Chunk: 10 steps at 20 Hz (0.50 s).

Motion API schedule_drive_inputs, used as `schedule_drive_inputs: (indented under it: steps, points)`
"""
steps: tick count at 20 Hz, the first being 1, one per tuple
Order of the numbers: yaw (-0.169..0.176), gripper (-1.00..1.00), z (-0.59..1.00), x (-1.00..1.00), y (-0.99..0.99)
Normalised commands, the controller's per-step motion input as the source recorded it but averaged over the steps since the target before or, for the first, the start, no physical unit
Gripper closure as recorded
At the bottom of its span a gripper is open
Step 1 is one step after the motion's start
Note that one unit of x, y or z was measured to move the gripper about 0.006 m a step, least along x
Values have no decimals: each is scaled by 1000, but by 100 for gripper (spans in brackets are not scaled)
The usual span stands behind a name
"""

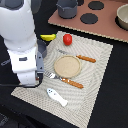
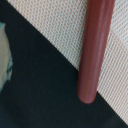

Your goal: Interact with the objects in diverse but meaningful ways.

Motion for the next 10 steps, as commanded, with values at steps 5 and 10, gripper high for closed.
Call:
schedule_drive_inputs:
  steps: [5,10]
  points:
    - [52,-100,-391,-233,-57]
    - [45,-100,-399,-214,-51]
